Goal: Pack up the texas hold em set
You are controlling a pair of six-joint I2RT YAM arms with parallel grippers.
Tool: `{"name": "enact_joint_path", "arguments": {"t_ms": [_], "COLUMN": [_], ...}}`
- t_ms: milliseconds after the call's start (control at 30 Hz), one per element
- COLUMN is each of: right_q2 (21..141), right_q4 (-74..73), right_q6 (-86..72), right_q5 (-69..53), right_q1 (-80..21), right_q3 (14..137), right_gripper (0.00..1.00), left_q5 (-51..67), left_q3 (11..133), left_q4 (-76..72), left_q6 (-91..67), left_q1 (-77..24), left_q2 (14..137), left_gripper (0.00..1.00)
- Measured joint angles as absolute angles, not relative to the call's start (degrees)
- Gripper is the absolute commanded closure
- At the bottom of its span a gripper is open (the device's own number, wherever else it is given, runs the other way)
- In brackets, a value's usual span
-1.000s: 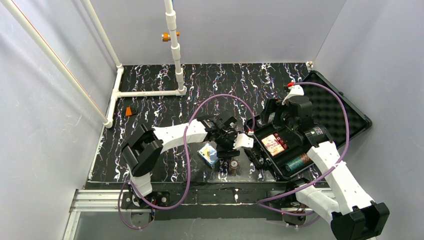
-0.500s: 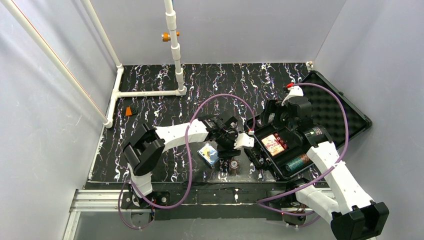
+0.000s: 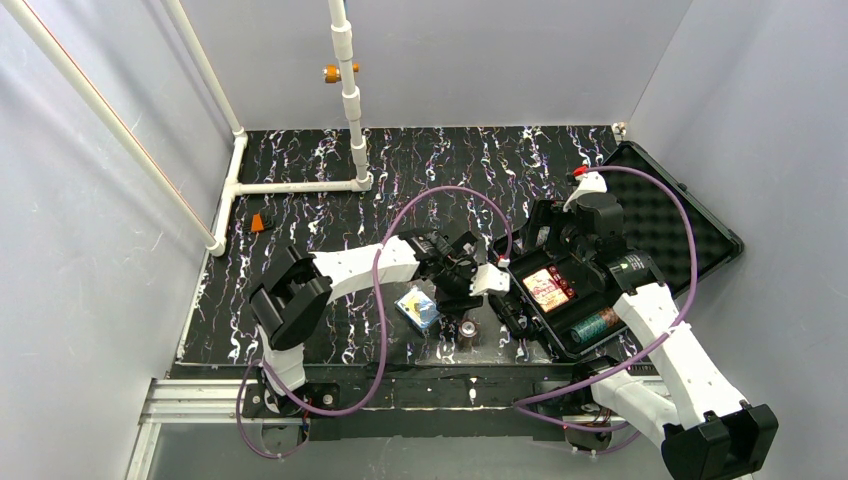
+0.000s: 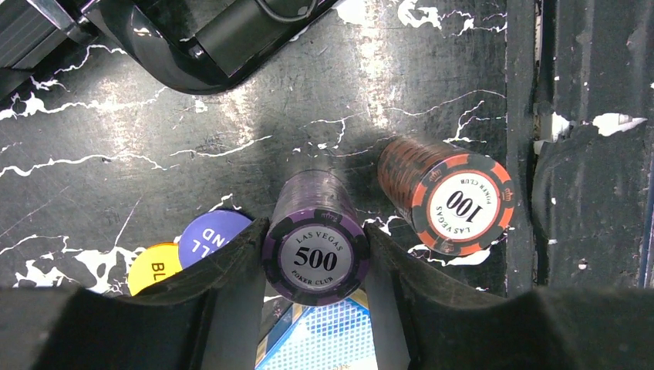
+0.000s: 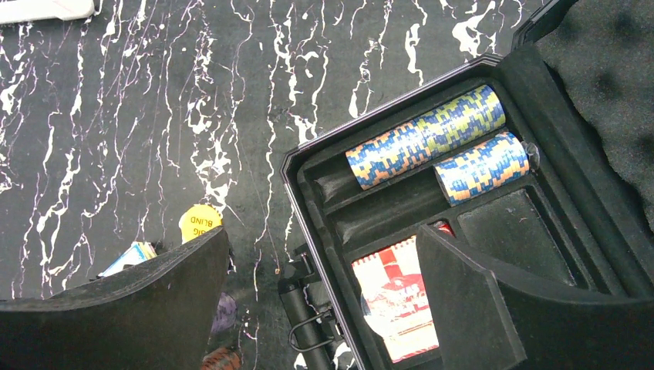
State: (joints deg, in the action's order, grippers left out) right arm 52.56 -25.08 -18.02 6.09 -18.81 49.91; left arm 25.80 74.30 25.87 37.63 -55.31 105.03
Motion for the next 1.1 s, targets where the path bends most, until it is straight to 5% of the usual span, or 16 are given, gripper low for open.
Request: {"name": "enact_joint_path", "arguments": {"t_ms": [400, 733, 1100], "right_q2": [52.56, 54.68, 58.89], "right_q4": [-25.08, -24.32, -16.36], "right_q6": [-19.38, -24.91, -35.20], "right_q5": [5.76, 2.70, -8.25], "right_q1": [-18.81, -18.81, -18.83], "right_q3": [50.00, 50.74, 50.89], "right_gripper": [0.02, 0.02, 0.02], "left_q5": [20.40, 5.41, -6.11], "left_q3": [68.88, 52.40, 42.76], "left_q4": [21.58, 2.44, -11.94], "left_q6": [30.89, 26.48, 26.81], "left_q1": [-54.04, -52.14, -51.75], "left_q2": [94.32, 69.67, 61.04], "left_gripper": [1.00, 1.00, 1.00]}}
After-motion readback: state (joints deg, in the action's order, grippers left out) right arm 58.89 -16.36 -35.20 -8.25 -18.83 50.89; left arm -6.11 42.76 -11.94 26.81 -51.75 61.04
